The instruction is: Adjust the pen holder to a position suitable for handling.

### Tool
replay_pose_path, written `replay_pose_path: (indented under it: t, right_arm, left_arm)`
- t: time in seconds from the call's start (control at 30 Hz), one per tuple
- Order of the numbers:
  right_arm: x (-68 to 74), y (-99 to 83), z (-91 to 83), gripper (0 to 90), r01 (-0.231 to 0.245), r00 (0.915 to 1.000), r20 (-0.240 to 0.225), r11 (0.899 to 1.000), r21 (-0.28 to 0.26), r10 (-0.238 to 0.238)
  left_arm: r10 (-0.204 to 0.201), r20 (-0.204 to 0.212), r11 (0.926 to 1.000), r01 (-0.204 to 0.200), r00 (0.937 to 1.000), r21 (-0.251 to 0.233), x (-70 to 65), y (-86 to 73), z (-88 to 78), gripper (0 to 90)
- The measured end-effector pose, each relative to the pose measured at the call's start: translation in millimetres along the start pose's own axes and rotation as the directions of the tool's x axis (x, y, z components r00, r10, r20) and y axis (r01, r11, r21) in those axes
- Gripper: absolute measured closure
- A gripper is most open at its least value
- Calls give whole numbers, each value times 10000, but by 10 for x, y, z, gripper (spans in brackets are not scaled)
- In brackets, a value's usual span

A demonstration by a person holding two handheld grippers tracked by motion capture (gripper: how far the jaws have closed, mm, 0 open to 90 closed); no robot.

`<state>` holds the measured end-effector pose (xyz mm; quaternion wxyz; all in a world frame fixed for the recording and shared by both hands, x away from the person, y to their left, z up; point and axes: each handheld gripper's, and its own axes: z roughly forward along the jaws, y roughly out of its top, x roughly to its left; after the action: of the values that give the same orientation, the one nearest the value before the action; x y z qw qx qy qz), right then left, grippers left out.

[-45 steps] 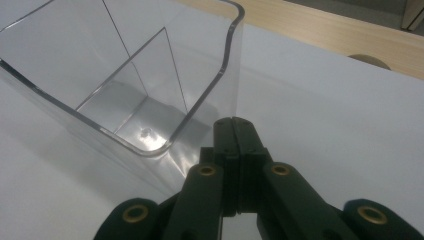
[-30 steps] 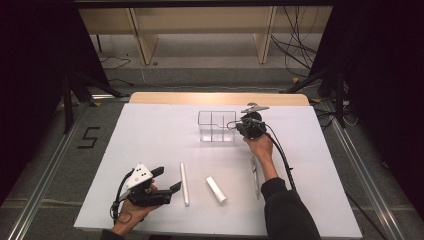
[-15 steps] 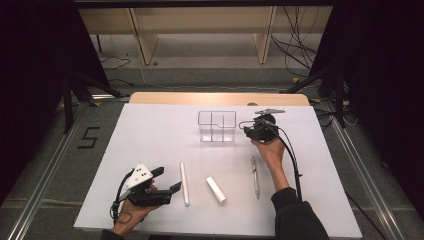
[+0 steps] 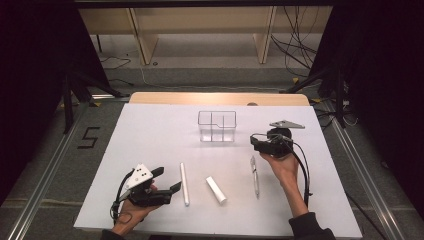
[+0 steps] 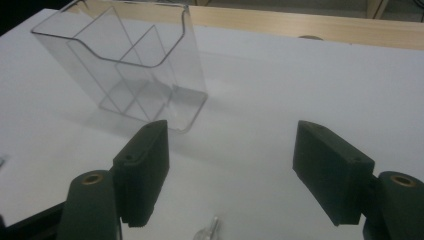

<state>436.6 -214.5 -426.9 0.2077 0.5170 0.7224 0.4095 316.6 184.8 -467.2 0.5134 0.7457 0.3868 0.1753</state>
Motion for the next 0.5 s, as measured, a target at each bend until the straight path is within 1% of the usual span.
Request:
replay_pose_path:
  t: [0.07, 0.13, 0.27, 0.3, 0.33, 0.4, 0.5]
  right_arm:
    - [15, -39, -46, 304, 150, 9997, -188, 9999, -60, -152]
    - [31, -77, -89, 299, 252, 9994, -248, 9996, -117, -255]
    - [85, -158, -182, 292, 323, 9985, -435, 9990, -320, -337]
    - [114, -191, -208, 287, 445, 9978, -470, 9985, -308, -459]
    - [114, -191, -208, 287, 445, 9978, -470, 9985, -308, -459]
    - [144, -208, -220, 278, 595, 9968, -512, 9980, -225, -606]
    - [196, -240, -244, 272, 680, 9954, -658, 9975, -194, -692]
  left_arm:
    - [-3, -3, 10000, 3, 10000, -4, -1, -1, -1, 157]
    - [0, -5, 10000, 0, 10000, -6, -2, 0, -2, 157]
    - [-12, -34, 10000, 12, 10000, 16, 3, -5, 3, 157]
    - [-21, -40, 10000, 21, 10000, 13, 5, -5, 4, 157]
    - [-30, -35, 10000, 30, 10000, 7, 5, -4, 2, 157]
    - [-31, -30, 10000, 31, 10000, -17, 5, -2, -3, 157]
    - [-70, -23, 10000, 70, 10000, -15, 5, 0, 3, 157]
